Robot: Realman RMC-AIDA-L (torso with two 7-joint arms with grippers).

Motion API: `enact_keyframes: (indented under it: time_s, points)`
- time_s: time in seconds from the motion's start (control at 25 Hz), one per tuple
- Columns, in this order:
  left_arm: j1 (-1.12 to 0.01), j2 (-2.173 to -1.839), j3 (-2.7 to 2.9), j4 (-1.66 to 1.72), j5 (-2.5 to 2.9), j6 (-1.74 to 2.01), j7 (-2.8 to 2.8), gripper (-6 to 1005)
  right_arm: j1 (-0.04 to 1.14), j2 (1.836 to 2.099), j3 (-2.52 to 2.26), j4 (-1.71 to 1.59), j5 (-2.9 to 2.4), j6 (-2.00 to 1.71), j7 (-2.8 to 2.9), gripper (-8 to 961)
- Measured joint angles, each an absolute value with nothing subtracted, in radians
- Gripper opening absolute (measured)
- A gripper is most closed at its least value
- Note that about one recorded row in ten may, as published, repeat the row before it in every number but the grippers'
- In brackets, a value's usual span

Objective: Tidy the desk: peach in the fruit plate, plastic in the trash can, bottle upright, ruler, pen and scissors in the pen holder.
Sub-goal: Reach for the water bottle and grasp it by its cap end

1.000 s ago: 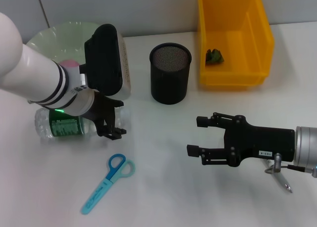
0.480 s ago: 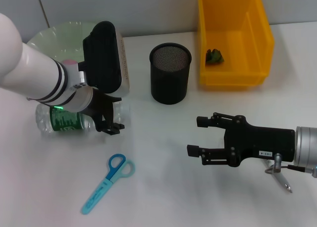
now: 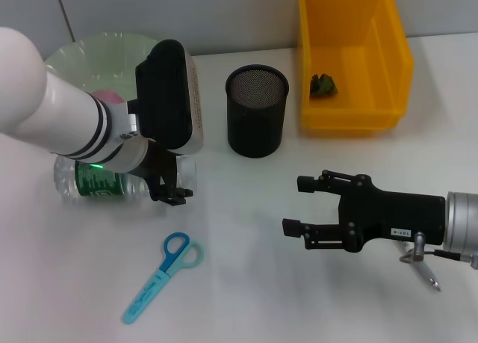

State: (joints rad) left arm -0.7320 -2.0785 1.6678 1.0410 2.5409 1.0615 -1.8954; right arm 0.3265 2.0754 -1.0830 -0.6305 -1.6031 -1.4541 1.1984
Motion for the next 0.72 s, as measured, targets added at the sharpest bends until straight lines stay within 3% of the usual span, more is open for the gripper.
enact_keyframes:
  time_s: [0.72]
  points:
    - [-0.757,-2.080,1.692,0.969,2.535,1.005,-1.890,697,0.335,2.075,-1.091,-0.631,-1.602,-1.454,1.199,842]
